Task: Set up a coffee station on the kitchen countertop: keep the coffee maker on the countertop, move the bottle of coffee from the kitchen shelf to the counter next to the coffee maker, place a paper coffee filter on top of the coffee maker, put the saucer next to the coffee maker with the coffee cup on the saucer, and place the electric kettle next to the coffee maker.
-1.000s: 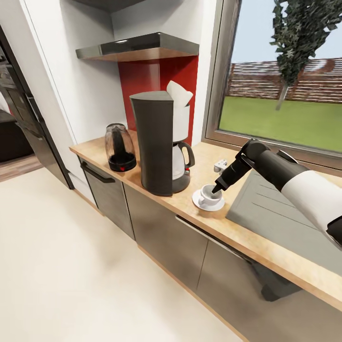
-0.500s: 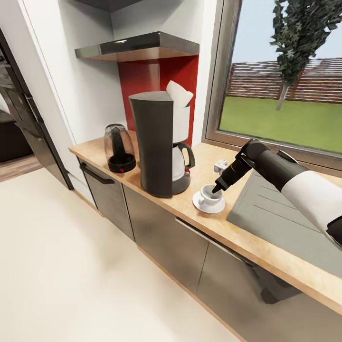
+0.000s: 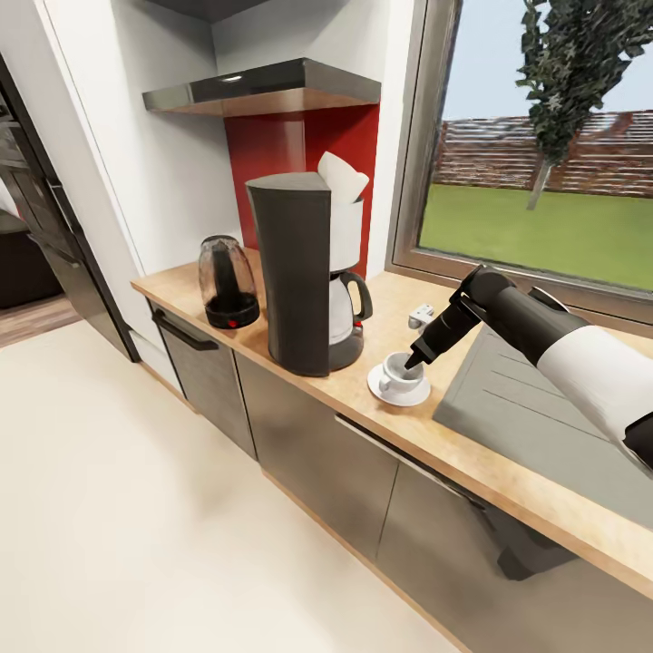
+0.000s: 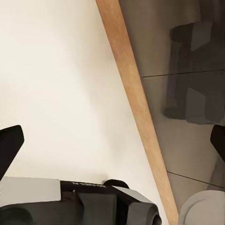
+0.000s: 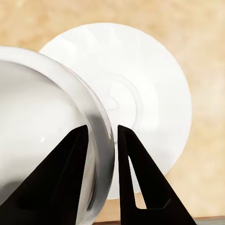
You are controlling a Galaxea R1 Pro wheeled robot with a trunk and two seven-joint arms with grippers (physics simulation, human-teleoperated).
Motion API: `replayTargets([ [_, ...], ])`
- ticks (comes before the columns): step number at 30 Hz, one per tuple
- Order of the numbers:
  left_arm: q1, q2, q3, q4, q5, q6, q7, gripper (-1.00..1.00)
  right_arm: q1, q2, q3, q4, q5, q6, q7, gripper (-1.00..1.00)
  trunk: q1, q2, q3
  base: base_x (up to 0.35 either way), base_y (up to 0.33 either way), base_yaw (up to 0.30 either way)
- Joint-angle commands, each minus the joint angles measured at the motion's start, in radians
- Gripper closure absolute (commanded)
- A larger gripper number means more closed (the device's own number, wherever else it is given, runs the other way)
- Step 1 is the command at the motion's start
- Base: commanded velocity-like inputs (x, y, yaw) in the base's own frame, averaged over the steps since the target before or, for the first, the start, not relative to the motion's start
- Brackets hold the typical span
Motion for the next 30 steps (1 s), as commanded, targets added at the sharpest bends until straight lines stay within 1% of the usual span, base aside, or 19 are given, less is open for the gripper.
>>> replayTargets([
  [1, -0.001, 0.000, 0.008, 0.000, -0.006, 0.005, -0.004, -1.00, -0.001, -0.001, 0.003, -0.002, 0.003, 0.005, 0.005, 1.00, 0.000, -0.001, -0.001, 0.000, 0.000, 0.000],
  [9, -0.001, 0.000, 0.008, 0.000, -0.006, 0.005, -0.004, -1.00, -0.001, -0.001, 0.003, -0.002, 0.003, 0.005, 0.005, 1.00, 0.000, -0.001, -0.001, 0.000, 0.000, 0.000],
  [12, -0.001, 0.000, 0.007, 0.000, -0.006, 0.005, -0.004, -1.00, -0.001, -0.001, 0.003, -0.002, 0.003, 0.005, 0.005, 1.00, 0.011, -0.022, -0.010, 0.000, 0.000, 0.000],
  [20, -0.001, 0.000, 0.008, 0.000, -0.006, 0.005, -0.004, -1.00, -0.001, -0.001, 0.003, -0.002, 0.003, 0.005, 0.005, 1.00, 0.011, -0.022, -0.010, 0.000, 0.000, 0.000],
  [23, -0.001, 0.000, 0.008, 0.000, -0.006, 0.005, -0.004, -1.00, -0.001, -0.001, 0.003, -0.002, 0.003, 0.005, 0.005, 1.00, 0.023, -0.043, -0.020, 0.000, 0.000, 0.000],
  [30, -0.001, 0.000, 0.007, 0.000, -0.006, 0.005, -0.004, -1.00, -0.001, -0.001, 0.003, -0.002, 0.003, 0.005, 0.005, 1.00, 0.023, -0.043, -0.020, 0.000, 0.000, 0.000],
])
